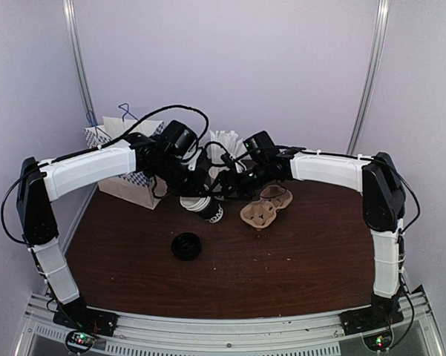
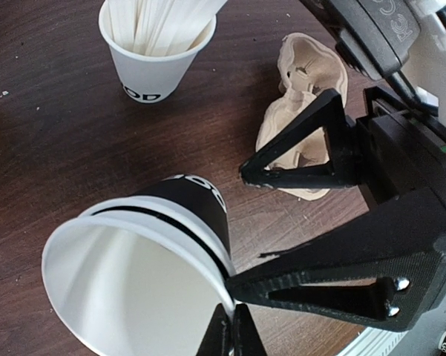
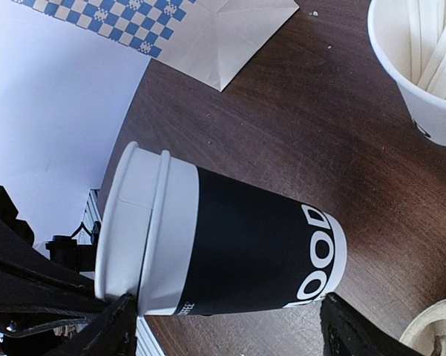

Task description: Pack the takeout coffee

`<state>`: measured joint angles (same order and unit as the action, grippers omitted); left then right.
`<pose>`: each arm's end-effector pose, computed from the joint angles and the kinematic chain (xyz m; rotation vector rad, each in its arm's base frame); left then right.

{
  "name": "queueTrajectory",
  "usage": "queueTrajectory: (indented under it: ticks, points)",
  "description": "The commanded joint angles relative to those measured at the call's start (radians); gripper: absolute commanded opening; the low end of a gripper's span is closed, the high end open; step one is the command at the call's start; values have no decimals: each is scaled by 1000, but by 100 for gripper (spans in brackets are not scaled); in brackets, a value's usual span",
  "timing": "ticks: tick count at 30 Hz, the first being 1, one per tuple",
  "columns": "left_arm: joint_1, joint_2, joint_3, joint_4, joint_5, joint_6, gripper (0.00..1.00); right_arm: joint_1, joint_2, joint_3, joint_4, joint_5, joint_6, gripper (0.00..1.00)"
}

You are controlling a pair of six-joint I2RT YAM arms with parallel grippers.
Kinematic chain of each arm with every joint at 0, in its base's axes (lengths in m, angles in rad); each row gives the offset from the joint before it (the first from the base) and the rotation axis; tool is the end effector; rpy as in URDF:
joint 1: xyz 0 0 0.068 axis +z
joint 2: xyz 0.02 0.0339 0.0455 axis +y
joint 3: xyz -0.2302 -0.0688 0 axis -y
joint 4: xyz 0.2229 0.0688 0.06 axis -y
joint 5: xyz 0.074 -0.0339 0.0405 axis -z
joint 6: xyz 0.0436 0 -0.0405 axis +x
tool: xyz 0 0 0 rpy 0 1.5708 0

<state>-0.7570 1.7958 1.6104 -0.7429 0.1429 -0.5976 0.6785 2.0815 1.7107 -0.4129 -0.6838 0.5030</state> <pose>0.2659 -0.2598 0.2620 0.2730 2.6280 -0.6982 0.3240 0.2966 0.2134 -0.5945 2.4890 1.3337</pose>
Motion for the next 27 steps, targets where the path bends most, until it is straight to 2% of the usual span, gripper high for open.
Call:
queueTrajectory:
  ticks: [1, 8, 15, 27]
  points:
    - [-11, -77, 43, 16, 10, -12, 0, -25, 80, -21, -128, 192, 5, 83]
    - [-13, -99, 39, -14, -6, -24, 0, -31, 78, -18, -128, 195, -1, 82]
    - [-15, -95, 41, -38, -10, -23, 0, -26, -13, -17, -83, 117, -37, 82]
    - [-15, -118, 227, -184, -76, 71, 0, -39, -163, -32, -99, 113, -169, 84]
